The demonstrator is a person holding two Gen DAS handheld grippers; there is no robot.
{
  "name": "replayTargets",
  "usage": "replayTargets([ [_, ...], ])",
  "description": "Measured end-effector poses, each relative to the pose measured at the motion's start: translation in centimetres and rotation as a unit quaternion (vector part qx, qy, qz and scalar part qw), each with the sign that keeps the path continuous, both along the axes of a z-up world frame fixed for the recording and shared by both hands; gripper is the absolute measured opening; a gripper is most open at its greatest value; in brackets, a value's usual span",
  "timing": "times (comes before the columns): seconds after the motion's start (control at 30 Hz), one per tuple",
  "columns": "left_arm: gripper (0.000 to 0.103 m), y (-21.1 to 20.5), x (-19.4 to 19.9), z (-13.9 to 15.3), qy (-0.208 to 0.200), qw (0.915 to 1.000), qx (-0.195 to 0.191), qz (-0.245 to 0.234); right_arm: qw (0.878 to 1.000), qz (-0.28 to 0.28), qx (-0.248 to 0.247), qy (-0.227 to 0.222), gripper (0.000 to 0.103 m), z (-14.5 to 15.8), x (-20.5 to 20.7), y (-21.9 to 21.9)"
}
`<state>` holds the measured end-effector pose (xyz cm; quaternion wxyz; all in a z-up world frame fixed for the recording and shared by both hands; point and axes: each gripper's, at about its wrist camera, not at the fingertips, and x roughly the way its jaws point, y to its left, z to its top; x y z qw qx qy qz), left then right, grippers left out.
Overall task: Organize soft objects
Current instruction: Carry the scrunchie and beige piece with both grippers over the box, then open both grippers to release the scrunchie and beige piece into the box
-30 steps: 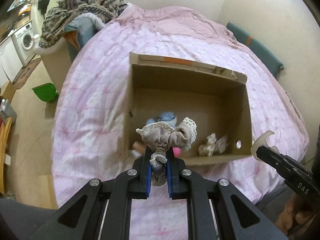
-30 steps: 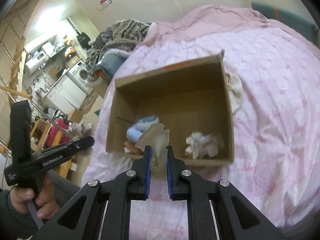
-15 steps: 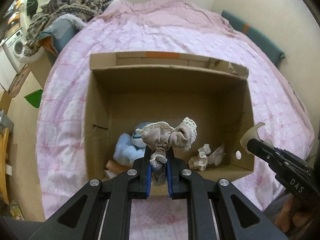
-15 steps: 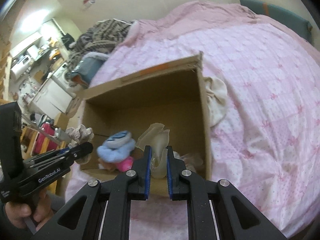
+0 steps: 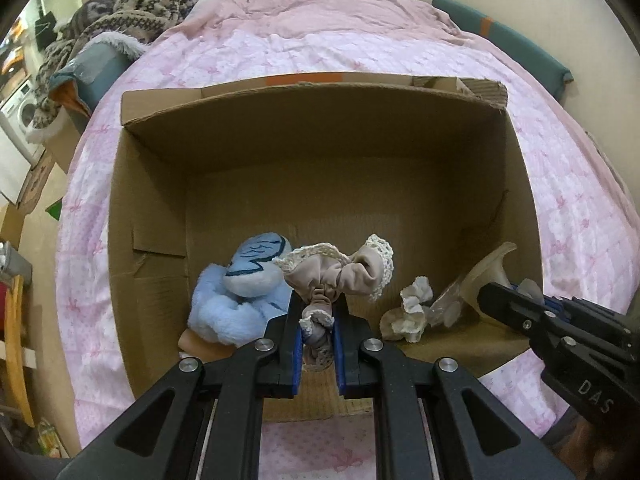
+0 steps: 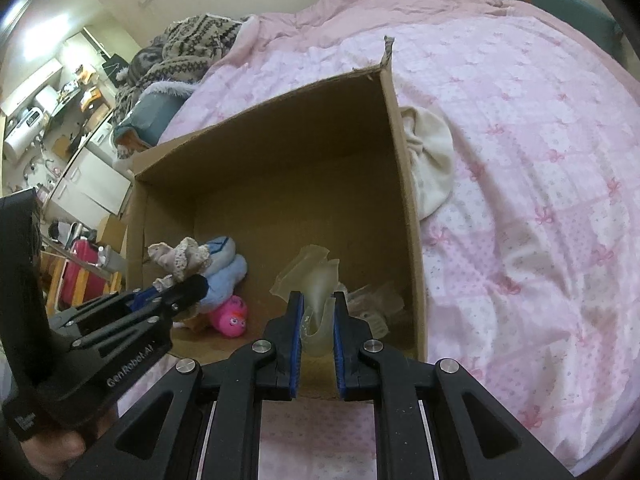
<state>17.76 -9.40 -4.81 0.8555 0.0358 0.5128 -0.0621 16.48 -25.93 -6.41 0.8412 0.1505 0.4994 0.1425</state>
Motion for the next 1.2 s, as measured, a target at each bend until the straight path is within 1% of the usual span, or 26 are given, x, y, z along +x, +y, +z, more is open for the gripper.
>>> replayTargets([
  [0.13,0.011,-0.4,0.0,-0.5,0.005,1.0000,0.006,-0.005,1.000,-0.001,0.001,0.018,0.014,-0.6,0.4,0.1],
  [0.27,0.012,-0.5,0.4,-0.8,0.015,0.9999,0.005,-0.002,1.000,0.001,0.006,0.026,0.014,-0.9,0.4,0.1],
  [0.33,0.012,-0.8,0.5,-1.2,0.028,0.9995,0.005,-0.010,1.000,0.001,0.007,0.029,0.014,-1.0,0.3,0.0],
  [0.4,0.012,-1.2,0.6,-1.6,0.038,0.9991,0.009,-0.014,1.000,0.000,0.008,0.027,0.014,-0.9,0.3,0.0],
  [0.47,0.012,-1.2,0.7,-1.7,0.038,0.9992,0.007,-0.007,1.000,0.000,0.008,0.022,0.014,-0.7,0.4,0.1],
  [0.6,0.012,-1.0,1.2,-1.7,0.038,0.9993,0.003,0.004,1.000,-0.001,0.011,0.026,0.015,-0.8,0.5,0.0],
  [0.67,0.012,-1.1,1.2,-1.7,0.045,0.9990,0.002,0.004,1.000,-0.001,0.015,0.027,0.015,-0.9,0.4,-0.1],
  [0.73,0.014,-1.1,1.3,-1.7,0.052,0.9987,0.004,0.002,1.000,-0.001,0.014,0.025,0.015,-0.7,0.4,-0.2],
  [0.8,0.015,-0.8,1.5,-1.7,0.054,0.9985,0.004,0.002,1.000,-0.002,0.015,0.018,0.015,-0.5,0.3,-0.2],
  [1.03,0.019,-0.6,1.1,-1.1,0.049,0.9987,0.008,0.009,1.000,0.000,0.024,0.014,0.017,-0.3,0.2,-0.3],
  [1.07,0.023,-0.8,1.0,-1.0,0.050,0.9987,0.011,0.009,1.000,0.000,0.025,0.013,0.017,-0.3,0.2,-0.2],
  [1.1,0.033,-0.8,1.0,-1.0,0.051,0.9985,0.014,0.009,1.000,-0.001,0.027,0.013,0.017,-0.2,0.2,-0.3],
  [1.13,0.040,-0.8,0.9,-1.1,0.054,0.9983,0.018,0.011,0.999,-0.001,0.029,0.012,0.017,-0.2,0.2,-0.4],
  [1.17,0.055,-0.8,0.8,-0.9,0.056,0.9981,0.023,0.015,0.999,-0.002,0.032,0.012,0.020,-0.2,0.2,-0.5],
  [1.2,0.062,-0.8,0.6,-0.7,0.049,0.9983,0.025,0.019,0.999,-0.004,0.037,0.012,0.024,-0.1,0.1,-0.7],
])
